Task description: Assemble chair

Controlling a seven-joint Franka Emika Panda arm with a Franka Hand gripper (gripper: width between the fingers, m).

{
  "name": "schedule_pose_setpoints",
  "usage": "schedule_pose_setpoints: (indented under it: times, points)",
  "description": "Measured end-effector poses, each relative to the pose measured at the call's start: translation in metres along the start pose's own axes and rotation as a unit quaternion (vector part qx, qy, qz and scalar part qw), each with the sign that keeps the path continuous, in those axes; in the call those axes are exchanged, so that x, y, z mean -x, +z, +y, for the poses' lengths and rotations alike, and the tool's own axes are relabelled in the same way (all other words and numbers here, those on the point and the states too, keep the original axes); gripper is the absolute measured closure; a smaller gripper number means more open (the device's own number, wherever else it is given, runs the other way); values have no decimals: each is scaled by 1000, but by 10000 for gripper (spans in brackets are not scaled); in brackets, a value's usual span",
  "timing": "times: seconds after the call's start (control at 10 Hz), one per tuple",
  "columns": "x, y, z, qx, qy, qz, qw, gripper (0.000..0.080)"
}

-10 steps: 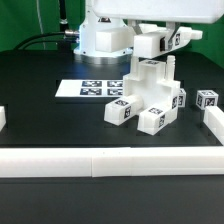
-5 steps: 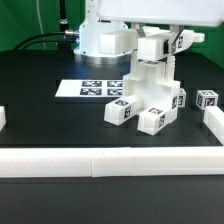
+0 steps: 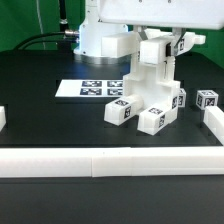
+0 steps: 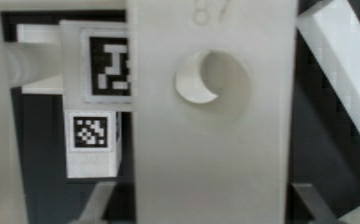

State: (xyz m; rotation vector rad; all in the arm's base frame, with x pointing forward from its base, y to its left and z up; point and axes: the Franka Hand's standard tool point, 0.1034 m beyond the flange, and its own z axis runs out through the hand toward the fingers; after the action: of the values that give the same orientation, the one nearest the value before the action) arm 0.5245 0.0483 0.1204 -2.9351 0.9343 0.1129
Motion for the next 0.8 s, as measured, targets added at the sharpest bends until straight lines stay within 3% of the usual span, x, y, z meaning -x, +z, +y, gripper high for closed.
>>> schedule_pose_setpoints:
  times: [0.4, 0.8]
  points:
    - [5, 1, -10, -3, 9, 6, 1000, 515]
    - [3, 1, -8, -4, 10, 8, 1000, 515]
